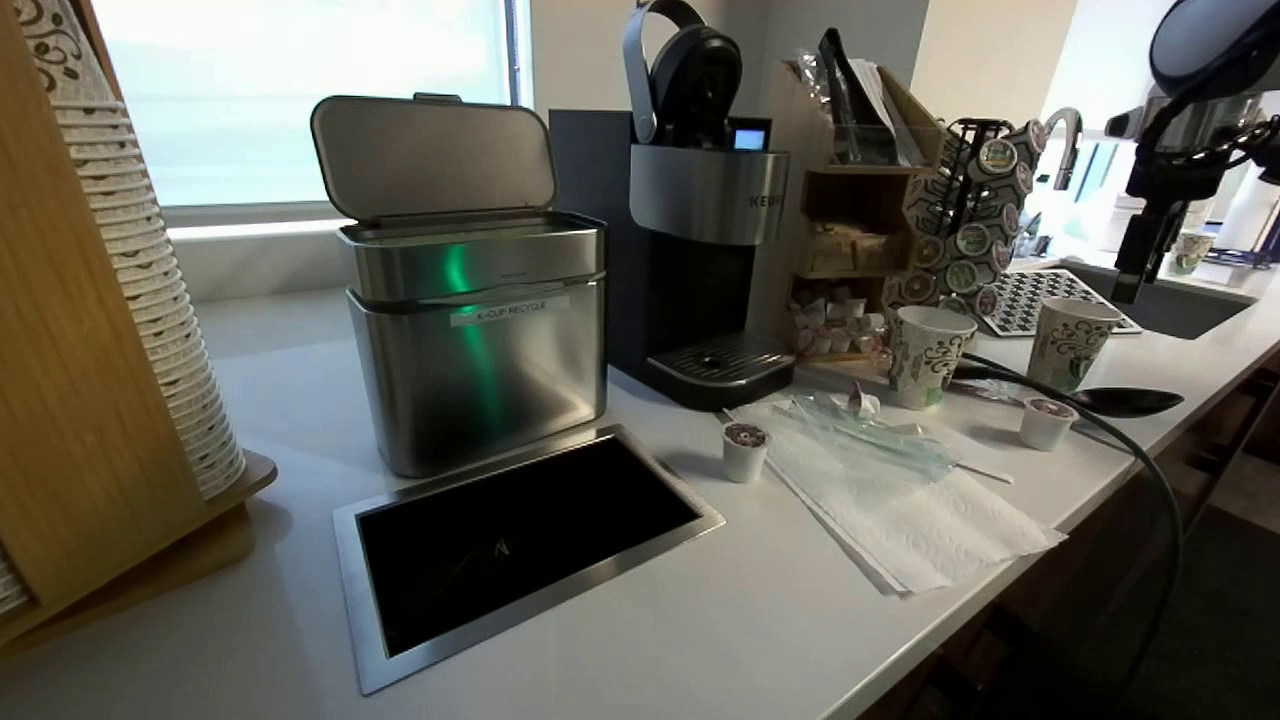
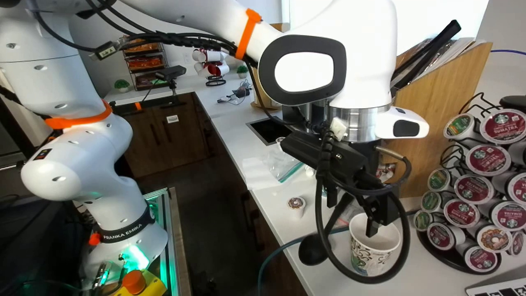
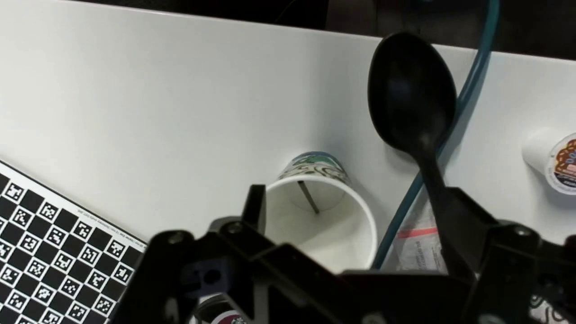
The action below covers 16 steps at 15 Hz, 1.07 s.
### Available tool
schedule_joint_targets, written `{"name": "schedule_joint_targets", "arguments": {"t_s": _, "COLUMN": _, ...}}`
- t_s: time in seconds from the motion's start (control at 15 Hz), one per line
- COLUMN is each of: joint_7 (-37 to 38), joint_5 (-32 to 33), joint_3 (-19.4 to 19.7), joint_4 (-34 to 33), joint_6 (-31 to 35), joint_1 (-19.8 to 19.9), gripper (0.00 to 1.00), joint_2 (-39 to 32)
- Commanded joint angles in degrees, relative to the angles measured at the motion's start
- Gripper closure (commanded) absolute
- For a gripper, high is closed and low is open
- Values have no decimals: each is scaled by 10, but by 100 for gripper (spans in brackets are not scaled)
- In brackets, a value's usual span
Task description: Remove the top paper cup from the stacked cups and then remove the stirrer in the bottom cup and place it on the counter top
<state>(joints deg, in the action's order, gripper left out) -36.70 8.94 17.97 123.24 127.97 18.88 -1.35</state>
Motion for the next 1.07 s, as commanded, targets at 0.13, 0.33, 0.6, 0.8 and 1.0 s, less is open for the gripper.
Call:
{"name": "schedule_joint_targets", "arguments": {"t_s": 0.13, "joint_7": -3, "joint_5": -16, "joint_3": -1, "joint_4": 23, "joint_6": 11, "joint_1": -3, "gripper": 0, "joint_2": 30}}
{"name": "schedule_joint_targets", "arguments": {"t_s": 0.33, "joint_7": -31, "joint_5": -19, "joint_3": 8, "joint_4": 15, "joint_6": 15, "joint_1": 3, "gripper": 7, "joint_2": 21}}
{"name": "schedule_joint_targets", "arguments": {"t_s": 0.6, "joint_7": -114, "joint_5": -58, "joint_3": 24, "joint_4": -7, "joint_6": 15, "joint_1": 15, "gripper": 9, "joint_2": -2}}
{"name": "schedule_joint_targets", "arguments": {"t_s": 0.8, "joint_7": -157, "joint_5": -78, "joint_3": 32, "joint_4": -40, "joint_6": 12, "joint_1": 25, "gripper": 2, "joint_2": -24}}
{"name": "schedule_joint_targets", "arguments": {"t_s": 1.0, "joint_7": -127, "joint_5": -55, "joint_3": 30, "joint_4": -38, "joint_6": 3, "joint_1": 26, "gripper": 0, "joint_2": -15}}
